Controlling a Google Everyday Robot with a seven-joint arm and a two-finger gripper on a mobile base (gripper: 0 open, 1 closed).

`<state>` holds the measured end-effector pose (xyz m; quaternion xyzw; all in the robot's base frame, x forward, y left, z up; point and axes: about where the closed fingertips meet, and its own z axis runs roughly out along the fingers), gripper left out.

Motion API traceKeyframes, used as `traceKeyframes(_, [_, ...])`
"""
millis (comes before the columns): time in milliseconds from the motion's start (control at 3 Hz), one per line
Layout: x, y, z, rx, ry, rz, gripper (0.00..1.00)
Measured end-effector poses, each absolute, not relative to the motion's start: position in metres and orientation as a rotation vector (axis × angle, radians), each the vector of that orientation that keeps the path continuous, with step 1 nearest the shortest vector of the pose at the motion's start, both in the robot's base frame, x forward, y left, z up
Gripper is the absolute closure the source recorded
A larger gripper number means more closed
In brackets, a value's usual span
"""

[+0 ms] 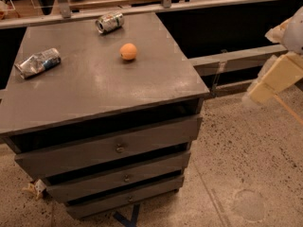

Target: Move orange near redbull can

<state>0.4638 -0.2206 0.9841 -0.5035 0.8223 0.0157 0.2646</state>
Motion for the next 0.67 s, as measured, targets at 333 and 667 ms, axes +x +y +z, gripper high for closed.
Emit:
traceKeyframes(333, [0.494, -0.214, 0.991, -1.145, 2.118, 0.165, 0.00])
traceKeyframes(667, [0.530, -0.197, 0.997, -1.011, 1.996, 0.250, 0.00])
